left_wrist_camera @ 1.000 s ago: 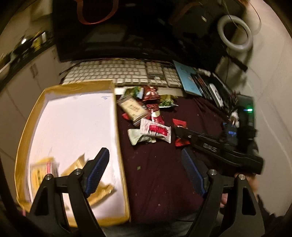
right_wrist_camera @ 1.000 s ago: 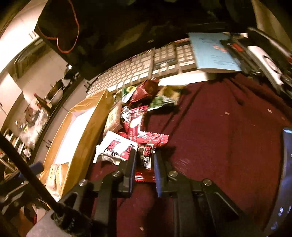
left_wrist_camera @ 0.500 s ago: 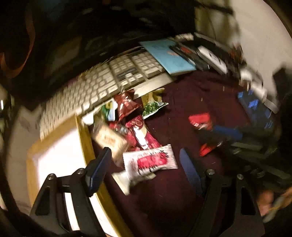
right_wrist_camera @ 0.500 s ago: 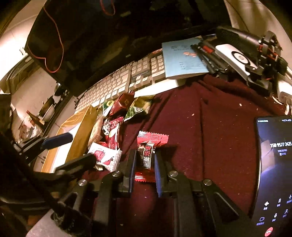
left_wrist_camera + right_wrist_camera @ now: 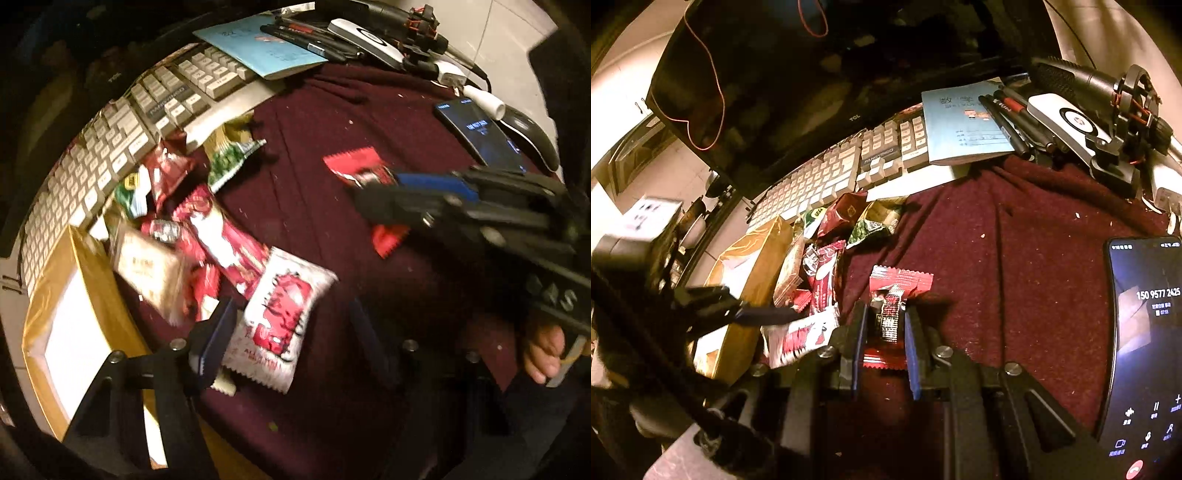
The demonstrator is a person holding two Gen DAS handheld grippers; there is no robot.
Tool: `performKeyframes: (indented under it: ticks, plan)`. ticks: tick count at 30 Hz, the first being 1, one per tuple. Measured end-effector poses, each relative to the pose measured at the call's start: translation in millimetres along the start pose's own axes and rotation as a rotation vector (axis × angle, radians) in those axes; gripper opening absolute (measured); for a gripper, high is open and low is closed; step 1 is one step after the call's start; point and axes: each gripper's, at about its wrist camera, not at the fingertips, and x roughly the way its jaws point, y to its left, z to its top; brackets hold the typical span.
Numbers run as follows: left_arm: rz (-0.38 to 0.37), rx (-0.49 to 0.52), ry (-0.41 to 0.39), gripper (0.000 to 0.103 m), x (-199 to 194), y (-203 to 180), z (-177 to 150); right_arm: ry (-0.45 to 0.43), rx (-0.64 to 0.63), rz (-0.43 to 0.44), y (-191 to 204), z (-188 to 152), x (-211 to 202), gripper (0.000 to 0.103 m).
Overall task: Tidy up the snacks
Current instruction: 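Grasp the white-red bar with the left tool while the right tool grasps a red candy, then carry both snacks into the tray and open both tools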
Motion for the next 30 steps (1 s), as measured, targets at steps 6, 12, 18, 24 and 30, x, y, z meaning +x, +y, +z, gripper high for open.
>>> performKeyframes:
  ticks: [6, 12, 18, 24, 30]
  plan:
    - [0.028, -0.069, -0.021, 0.051, -0.7, -2.4, -6.7, 0.001, -0.010, -0.006, 2.1, -0.9, 0.5, 0.019]
    - [0.038, -0.151, -0.054, 0.033, -2.4, -7.6, -13.6, -0.002, -0.013, -0.009, 3.3, -2.4, -0.8, 0.019]
    - [0.026, -0.302, -0.134, 0.028, -19.8, -7.7, -35.6, 0.020, -0.060, 0.015, 10.7, -2.4, 1.9, 0.019]
    - [-0.039, -0.398, -0.187, 0.028, -30.9, -7.0, -59.4, 0.037, -0.112, 0.010, 19.9, -5.5, 5.2, 0.019]
    - [-0.099, -0.495, -0.223, 0.027, -36.9, -0.4, -73.7, 0.047, -0.107, 0.004, 19.4, -6.3, 6.4, 0.019]
